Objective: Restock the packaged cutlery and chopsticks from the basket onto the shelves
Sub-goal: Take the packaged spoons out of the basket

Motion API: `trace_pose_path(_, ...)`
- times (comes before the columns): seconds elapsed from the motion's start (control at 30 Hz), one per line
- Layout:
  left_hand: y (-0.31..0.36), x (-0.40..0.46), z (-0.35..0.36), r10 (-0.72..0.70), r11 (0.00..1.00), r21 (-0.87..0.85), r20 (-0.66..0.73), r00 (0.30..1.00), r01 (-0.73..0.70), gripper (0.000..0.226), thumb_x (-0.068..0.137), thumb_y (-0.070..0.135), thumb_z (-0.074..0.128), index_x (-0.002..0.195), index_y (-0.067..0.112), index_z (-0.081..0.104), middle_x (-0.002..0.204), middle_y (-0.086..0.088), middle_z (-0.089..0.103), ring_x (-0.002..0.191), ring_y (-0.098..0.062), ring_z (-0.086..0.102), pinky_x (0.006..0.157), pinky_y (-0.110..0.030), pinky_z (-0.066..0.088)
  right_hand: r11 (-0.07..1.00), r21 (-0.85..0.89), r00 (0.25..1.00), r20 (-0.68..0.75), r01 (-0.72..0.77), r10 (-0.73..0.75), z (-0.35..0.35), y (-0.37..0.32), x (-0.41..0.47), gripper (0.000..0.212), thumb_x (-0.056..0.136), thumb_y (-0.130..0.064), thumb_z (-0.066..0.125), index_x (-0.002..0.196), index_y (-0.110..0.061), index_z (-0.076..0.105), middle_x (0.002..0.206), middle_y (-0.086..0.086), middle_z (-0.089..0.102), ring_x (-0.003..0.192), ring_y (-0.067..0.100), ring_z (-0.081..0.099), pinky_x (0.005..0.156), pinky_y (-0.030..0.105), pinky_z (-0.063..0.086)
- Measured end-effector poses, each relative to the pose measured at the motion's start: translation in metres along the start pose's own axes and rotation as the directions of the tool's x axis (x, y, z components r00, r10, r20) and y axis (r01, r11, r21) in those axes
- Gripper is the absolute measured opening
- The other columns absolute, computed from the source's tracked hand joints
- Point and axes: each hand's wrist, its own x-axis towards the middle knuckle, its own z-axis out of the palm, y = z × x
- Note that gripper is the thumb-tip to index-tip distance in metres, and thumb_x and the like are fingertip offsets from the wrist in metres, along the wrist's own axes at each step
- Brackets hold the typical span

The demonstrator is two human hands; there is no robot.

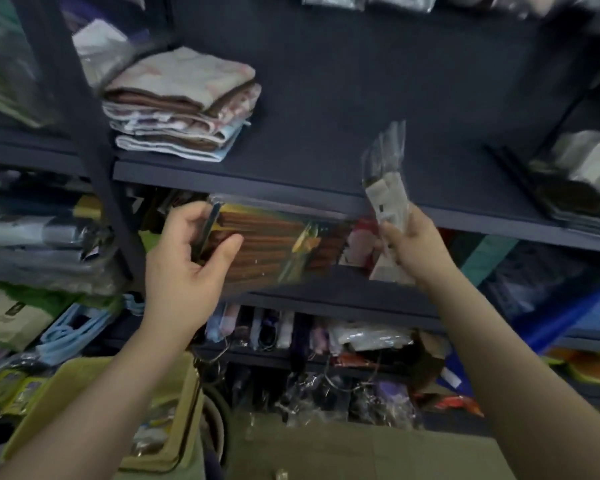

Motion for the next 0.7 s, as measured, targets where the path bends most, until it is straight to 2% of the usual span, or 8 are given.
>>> trace_pose_path(0.1, 0.023, 0.018, 0.004, 0.056, 0.998, -0.015, 0.063, 0.996, -0.055, 0.038, 0.081, 0.021, 0.065, 0.093, 0.049, 0.043, 0.092, 0.041, 0.056, 0.089, 0.022, 0.051, 0.074, 0.004, 0.037, 0.926, -0.358, 0.991, -0.009, 0.123, -0.135, -0.023, -0.004, 0.041, 0.043, 0.092, -0.013, 0.047, 0.134, -0.024, 0.044, 0.114, 0.008, 0.062, 0.099, 0.028, 0.058, 0.078, 0.034, 0.046)
trace_pose_path(0.2, 0.027, 0.037, 0.011, 0.067, 0.998, -0.013, 0.113, 0.991, -0.066, 0.039, 0.080, 0.016, 0.068, 0.094, 0.044, 0.044, 0.090, 0.030, 0.058, 0.086, 0.023, 0.051, 0.073, 0.005, 0.036, 0.741, -0.663, 0.992, 0.014, 0.102, -0.124, -0.025, -0.010, 0.080, 0.035, 0.092, -0.020, 0.049, 0.125, -0.029, 0.050, 0.117, 0.014, 0.060, 0.101, 0.038, 0.058, 0.074, 0.042, 0.047)
trace_pose_path(0.3, 0.018, 0.051, 0.022, 0.007, 1.000, -0.022, 0.144, 0.990, -0.004, 0.030, 0.080, 0.012, 0.066, 0.100, 0.028, 0.050, 0.095, 0.024, 0.054, 0.085, 0.025, 0.050, 0.071, 0.006, 0.035, 0.576, -0.806, 0.990, 0.096, 0.136, -0.099, -0.011, -0.006, 0.118, 0.023, 0.091, -0.022, 0.049, 0.113, -0.027, 0.055, 0.115, 0.013, 0.061, 0.100, 0.037, 0.059, 0.071, 0.039, 0.044)
trace_pose_path(0.4, 0.006, 0.060, 0.029, -0.051, 0.998, -0.029, 0.161, 0.986, 0.056, 0.027, 0.080, 0.011, 0.066, 0.100, 0.022, 0.051, 0.093, 0.023, 0.055, 0.083, 0.025, 0.050, 0.068, 0.006, 0.034, 0.508, -0.839, 0.979, 0.200, 0.196, -0.048, 0.010, 0.002, 0.145, 0.029, 0.095, -0.033, 0.045, 0.122, -0.021, 0.050, 0.122, 0.013, 0.059, 0.110, 0.035, 0.054, 0.088, 0.042, 0.042)
trace_pose_path(0.47, 0.001, 0.065, 0.033, -0.061, 0.997, -0.043, 0.180, 0.982, 0.070, 0.026, 0.080, 0.013, 0.066, 0.098, 0.025, 0.052, 0.094, 0.021, 0.057, 0.083, 0.022, 0.052, 0.069, 0.005, 0.036, 0.532, -0.821, 0.976, 0.205, 0.209, -0.066, 0.014, 0.003, 0.150, 0.049, 0.093, -0.049, 0.042, 0.131, -0.019, 0.045, 0.136, 0.012, 0.050, 0.126, 0.033, 0.044, 0.103, 0.044, 0.032)
trace_pose_path(0.53, 0.000, 0.068, 0.034, -0.084, 0.992, -0.077, 0.199, 0.976, 0.101, 0.026, 0.080, 0.015, 0.066, 0.092, 0.033, 0.051, 0.093, 0.021, 0.058, 0.081, 0.019, 0.054, 0.069, 0.001, 0.040, 0.655, -0.720, 0.967, 0.097, 0.231, -0.234, 0.011, 0.000, 0.130, 0.062, 0.090, -0.055, 0.042, 0.136, -0.014, 0.043, 0.145, 0.010, 0.042, 0.135, 0.031, 0.034, 0.111, 0.043, 0.023)
trace_pose_path(0.6, -0.001, 0.069, 0.037, -0.115, 0.975, -0.162, 0.209, 0.971, 0.150, 0.028, 0.082, 0.012, 0.063, 0.087, 0.036, 0.050, 0.090, 0.017, 0.061, 0.078, 0.011, 0.059, 0.068, -0.006, 0.045, 0.837, -0.478, 0.928, -0.108, 0.266, -0.356, 0.003, -0.003, 0.085, 0.058, 0.090, -0.051, 0.040, 0.128, -0.010, 0.053, 0.137, 0.011, 0.049, 0.130, 0.028, 0.040, 0.108, 0.038, 0.028)
trace_pose_path(0.7, -0.001, 0.070, 0.046, -0.220, 0.885, -0.361, 0.234, 0.947, 0.295, 0.025, 0.084, 0.009, 0.060, 0.082, 0.033, 0.053, 0.085, 0.009, 0.062, 0.076, -0.004, 0.061, 0.073, -0.024, 0.050, 0.938, -0.276, 0.904, -0.312, 0.210, -0.294, -0.007, 0.008, -0.003, 0.052, 0.088, -0.044, 0.035, 0.120, -0.009, 0.055, 0.128, 0.008, 0.053, 0.122, 0.022, 0.042, 0.100, 0.026, 0.029)
